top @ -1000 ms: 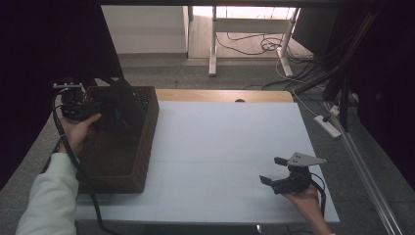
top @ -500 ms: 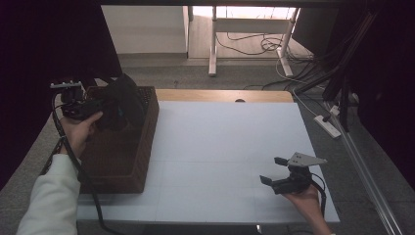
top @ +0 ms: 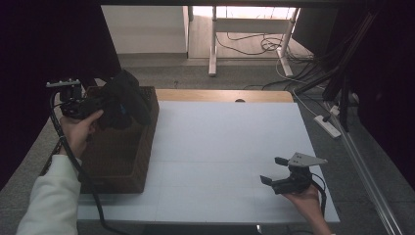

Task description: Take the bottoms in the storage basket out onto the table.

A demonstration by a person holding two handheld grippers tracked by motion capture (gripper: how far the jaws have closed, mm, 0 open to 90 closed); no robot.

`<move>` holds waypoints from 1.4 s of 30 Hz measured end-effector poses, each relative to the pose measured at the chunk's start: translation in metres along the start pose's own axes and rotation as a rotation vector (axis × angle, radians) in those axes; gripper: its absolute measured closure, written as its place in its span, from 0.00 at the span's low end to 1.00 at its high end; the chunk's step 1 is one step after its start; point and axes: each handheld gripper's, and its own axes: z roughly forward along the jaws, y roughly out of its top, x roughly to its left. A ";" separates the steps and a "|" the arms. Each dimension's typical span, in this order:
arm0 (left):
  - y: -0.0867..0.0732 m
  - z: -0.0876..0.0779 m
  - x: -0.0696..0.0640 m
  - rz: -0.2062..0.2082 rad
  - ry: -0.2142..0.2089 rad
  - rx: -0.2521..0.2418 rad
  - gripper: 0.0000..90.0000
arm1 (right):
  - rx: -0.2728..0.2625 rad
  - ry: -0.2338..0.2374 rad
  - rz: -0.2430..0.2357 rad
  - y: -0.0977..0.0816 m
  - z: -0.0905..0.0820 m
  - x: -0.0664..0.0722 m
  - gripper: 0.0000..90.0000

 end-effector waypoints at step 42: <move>0.006 -0.010 -0.042 0.059 -0.101 -0.060 0.91 | 0.007 -0.003 -0.003 -0.001 0.002 0.001 0.05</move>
